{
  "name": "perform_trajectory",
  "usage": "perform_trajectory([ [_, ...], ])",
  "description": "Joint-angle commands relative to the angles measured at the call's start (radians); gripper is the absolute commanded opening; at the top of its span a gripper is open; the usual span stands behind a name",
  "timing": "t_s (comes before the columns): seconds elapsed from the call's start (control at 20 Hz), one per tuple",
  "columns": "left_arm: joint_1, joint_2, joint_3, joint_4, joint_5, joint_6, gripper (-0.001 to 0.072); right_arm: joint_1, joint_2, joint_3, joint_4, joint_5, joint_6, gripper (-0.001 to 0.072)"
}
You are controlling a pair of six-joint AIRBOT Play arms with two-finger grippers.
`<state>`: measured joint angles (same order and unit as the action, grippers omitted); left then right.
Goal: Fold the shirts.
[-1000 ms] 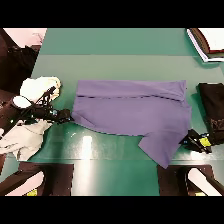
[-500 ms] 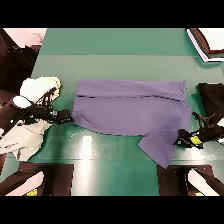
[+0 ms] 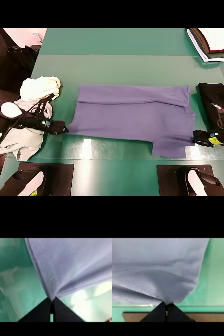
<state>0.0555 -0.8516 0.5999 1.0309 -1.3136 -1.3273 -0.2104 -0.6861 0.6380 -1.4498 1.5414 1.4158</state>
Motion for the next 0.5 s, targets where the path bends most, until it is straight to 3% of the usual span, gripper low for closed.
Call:
perform_trajectory([
  [0.0,0.001,0.082,-0.045,0.010,-0.085,-0.038,0.0025,0.001,0.102,0.029,-0.034,0.034,-0.012,0.0016],
  [0.1,0.001,0.082,0.000,-0.016,-0.038,-0.038,0.0025,0.001,0.112,0.032,-0.007,-0.021,-0.012,0.0015],
  [0.3,0.001,0.039,0.155,-0.017,0.226,-0.087,0.0024,0.002,-0.054,0.162,0.090,-0.127,-0.012,0.0015],
  [0.45,0.001,-0.104,0.255,-0.022,0.281,-0.087,0.0024,0.023,-0.222,0.296,0.096,-0.203,-0.011,0.0015],
])
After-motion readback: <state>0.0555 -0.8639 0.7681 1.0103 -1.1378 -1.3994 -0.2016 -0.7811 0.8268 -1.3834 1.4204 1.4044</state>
